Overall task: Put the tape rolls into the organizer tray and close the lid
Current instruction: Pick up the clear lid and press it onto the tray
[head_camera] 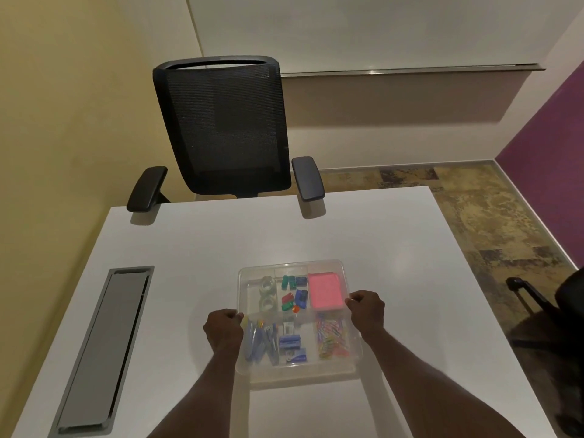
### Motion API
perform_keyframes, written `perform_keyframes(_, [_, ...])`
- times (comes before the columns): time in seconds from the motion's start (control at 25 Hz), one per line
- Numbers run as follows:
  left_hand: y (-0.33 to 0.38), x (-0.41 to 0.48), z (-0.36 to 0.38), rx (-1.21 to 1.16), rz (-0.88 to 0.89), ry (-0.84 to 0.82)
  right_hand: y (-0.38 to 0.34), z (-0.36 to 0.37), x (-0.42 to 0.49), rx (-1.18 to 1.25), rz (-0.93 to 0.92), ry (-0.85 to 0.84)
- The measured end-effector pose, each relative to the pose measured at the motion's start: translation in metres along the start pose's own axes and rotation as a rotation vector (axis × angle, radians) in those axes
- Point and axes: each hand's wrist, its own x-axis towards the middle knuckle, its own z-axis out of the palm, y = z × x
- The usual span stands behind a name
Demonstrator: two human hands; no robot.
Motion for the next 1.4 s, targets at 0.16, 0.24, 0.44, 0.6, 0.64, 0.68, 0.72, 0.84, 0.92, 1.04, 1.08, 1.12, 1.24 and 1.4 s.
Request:
perform_keyframes(0.16, [0.010, -0.008, 0.008, 0.158, 0.142, 0.036, -0.004, 0.001, -0.001, -0.079, -0.049, 0.005])
perform_keyframes(0.24, [0.023, -0.013, 0.018, 0.258, 0.315, 0.043, -0.008, 0.003, -0.004, -0.193, -0.128, 0.008])
perform_keyframes(0.44, [0.071, -0.028, 0.070, 0.406, 0.663, -0.203, -0.023, 0.010, 0.004, -0.432, -0.391, -0.021])
perform_keyframes(0.6, [0.101, -0.035, 0.119, 0.774, 0.804, -0.379, -0.033, 0.020, 0.018, -0.655, -0.558, -0.114])
perform_keyframes(0.64, [0.105, -0.036, 0.128, 0.822, 0.793, -0.403, -0.033, 0.022, 0.021, -0.687, -0.560, -0.146])
perform_keyframes(0.68, [0.108, -0.037, 0.135, 0.845, 0.769, -0.420, -0.033, 0.023, 0.023, -0.706, -0.551, -0.173])
perform_keyframes(0.72, [0.108, -0.037, 0.140, 0.858, 0.746, -0.431, -0.032, 0.025, 0.024, -0.717, -0.541, -0.194])
perform_keyframes(0.84, [0.104, -0.036, 0.151, 0.890, 0.720, -0.413, -0.027, 0.028, 0.026, -0.725, -0.527, -0.204])
perform_keyframes(0.92, [0.103, -0.034, 0.154, 0.895, 0.722, -0.405, -0.025, 0.030, 0.028, -0.750, -0.536, -0.195])
perform_keyframes(1.04, [0.099, -0.031, 0.149, 0.877, 0.776, -0.401, -0.026, 0.034, 0.030, -0.801, -0.541, -0.181])
perform_keyframes(1.08, [0.095, -0.030, 0.145, 0.855, 0.808, -0.387, -0.027, 0.035, 0.030, -0.817, -0.533, -0.179])
perform_keyframes(1.12, [0.089, -0.028, 0.138, 0.840, 0.836, -0.359, -0.029, 0.036, 0.030, -0.834, -0.522, -0.175])
perform_keyframes(1.24, [0.066, -0.015, 0.112, 0.779, 0.734, -0.239, -0.031, 0.039, 0.031, -0.891, -0.501, -0.189])
perform_keyframes(1.4, [0.038, 0.019, 0.063, 0.683, 0.547, -0.139, -0.030, 0.040, 0.033, -0.922, -0.499, -0.196])
